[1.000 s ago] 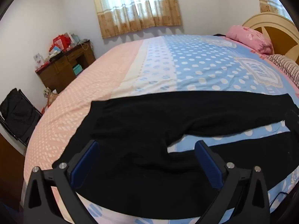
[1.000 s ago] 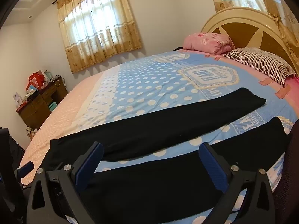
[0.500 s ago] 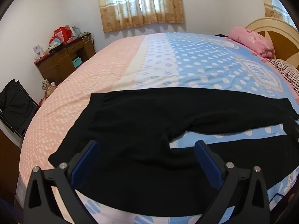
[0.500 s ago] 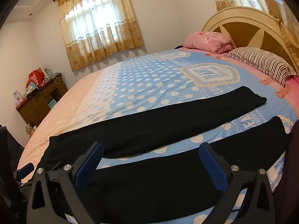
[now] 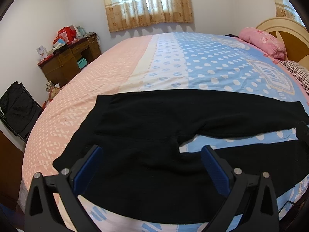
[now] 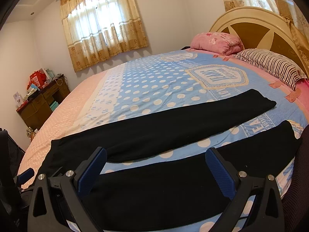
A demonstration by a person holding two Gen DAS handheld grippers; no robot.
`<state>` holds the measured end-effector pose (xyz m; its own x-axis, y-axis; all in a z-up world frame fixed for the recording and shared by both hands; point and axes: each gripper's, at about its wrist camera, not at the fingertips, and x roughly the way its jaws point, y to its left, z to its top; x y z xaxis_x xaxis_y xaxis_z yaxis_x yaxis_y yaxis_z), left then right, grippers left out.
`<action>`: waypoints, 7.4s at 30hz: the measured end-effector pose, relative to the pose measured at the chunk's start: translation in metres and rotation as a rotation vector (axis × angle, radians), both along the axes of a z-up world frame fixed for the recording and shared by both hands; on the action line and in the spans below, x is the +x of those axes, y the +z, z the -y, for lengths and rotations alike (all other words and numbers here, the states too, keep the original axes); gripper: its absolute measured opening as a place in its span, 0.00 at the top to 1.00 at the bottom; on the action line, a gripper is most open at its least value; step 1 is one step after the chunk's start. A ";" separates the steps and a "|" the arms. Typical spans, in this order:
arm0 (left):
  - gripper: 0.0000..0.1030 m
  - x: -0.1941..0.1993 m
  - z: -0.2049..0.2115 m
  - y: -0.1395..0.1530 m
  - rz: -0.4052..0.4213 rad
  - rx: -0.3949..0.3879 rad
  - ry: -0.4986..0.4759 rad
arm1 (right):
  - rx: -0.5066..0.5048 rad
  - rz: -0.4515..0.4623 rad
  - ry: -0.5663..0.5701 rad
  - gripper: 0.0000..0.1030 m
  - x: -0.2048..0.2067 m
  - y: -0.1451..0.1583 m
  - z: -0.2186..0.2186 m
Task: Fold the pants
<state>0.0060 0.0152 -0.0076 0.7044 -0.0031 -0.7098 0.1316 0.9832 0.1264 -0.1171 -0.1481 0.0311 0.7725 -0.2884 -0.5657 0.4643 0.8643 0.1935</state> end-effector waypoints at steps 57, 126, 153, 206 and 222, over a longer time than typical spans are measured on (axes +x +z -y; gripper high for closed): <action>0.00 0.006 0.001 -0.015 -0.060 -0.001 0.006 | 0.031 -0.048 0.026 0.01 0.011 -0.016 0.000; 0.00 0.052 -0.147 -0.019 -0.086 -0.277 0.097 | -0.280 -0.132 0.953 0.96 0.082 -0.076 -0.189; 0.00 0.037 -0.151 -0.048 -0.207 -0.689 0.044 | -0.245 -0.073 0.895 0.96 0.085 -0.054 -0.176; 0.24 0.011 -0.173 -0.058 -0.108 -0.412 0.121 | 0.901 0.071 0.445 0.05 0.041 -0.134 0.026; 0.24 0.003 -0.202 -0.051 -0.075 -0.500 0.162 | 0.710 -0.009 0.473 0.47 0.088 -0.130 -0.001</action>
<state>0.0094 0.2175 -0.0581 0.6715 -0.2494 -0.6978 -0.0364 0.9294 -0.3672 -0.0293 -0.1470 -0.0987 0.7167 0.4889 -0.4973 0.0893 0.6429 0.7607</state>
